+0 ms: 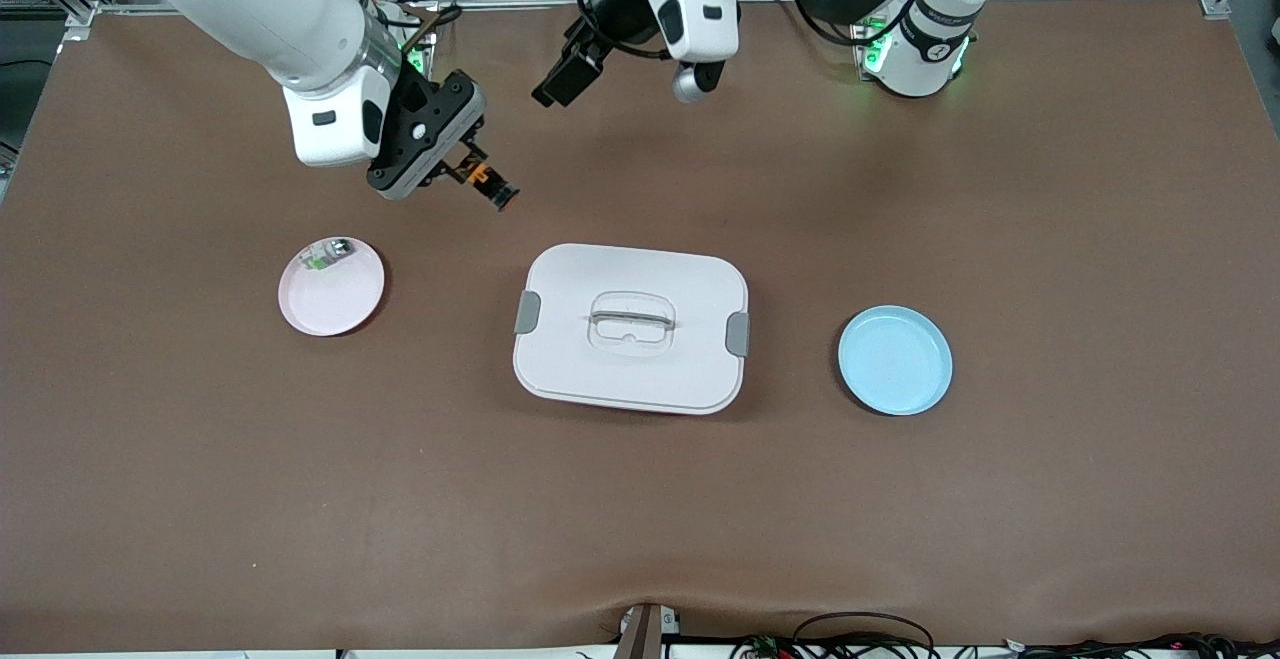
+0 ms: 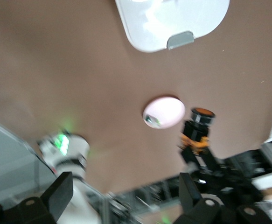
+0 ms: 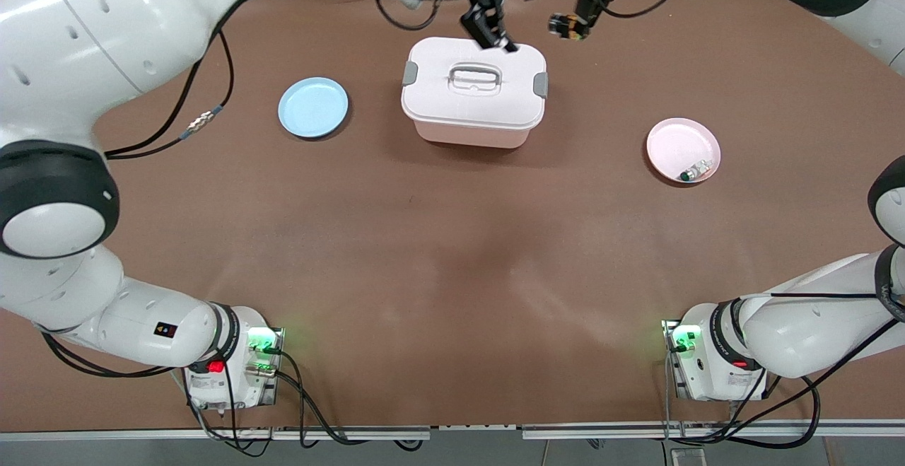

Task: Transfer orange switch to right arm and place
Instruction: 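Open the left gripper and withdraw it while the right gripper pulls away, then lower the switch with the right gripper onto the pink plate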

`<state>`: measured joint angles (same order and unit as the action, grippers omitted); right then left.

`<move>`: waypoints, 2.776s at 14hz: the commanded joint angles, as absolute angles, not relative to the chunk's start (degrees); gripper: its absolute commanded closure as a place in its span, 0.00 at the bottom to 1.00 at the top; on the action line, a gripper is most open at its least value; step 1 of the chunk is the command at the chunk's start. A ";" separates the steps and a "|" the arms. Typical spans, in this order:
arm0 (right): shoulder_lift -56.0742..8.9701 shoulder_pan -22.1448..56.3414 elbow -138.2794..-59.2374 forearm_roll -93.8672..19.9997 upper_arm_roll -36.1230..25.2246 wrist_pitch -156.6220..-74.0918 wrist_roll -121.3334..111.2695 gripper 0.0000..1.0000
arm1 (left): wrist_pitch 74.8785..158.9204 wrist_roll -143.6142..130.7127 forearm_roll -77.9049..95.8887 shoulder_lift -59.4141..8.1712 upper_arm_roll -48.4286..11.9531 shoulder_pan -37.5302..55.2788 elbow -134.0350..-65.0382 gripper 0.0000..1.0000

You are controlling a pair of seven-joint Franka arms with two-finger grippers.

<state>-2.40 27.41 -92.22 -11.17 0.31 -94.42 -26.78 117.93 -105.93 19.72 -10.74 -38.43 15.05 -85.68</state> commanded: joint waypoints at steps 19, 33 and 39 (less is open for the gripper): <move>15.74 2.47 -144.48 -18.28 -10.20 -127.51 -101.94 1.00 | 82.17 -8.39 4.83 0.18 -36.30 -33.19 -83.93 0.00; -5.35 -1.85 -144.76 -41.65 -10.20 -140.71 -132.88 1.00 | 93.60 -0.09 5.54 -0.44 -9.10 -11.57 -91.58 0.00; -12.03 -2.37 -140.45 -43.77 -10.28 -140.19 -133.59 1.00 | 94.65 -0.44 5.71 -0.61 8.35 6.41 -91.06 0.00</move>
<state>-9.16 -1.48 -142.55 -41.49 -10.75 -139.67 -130.99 93.51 -1.10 5.47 -0.93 6.49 4.42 -91.11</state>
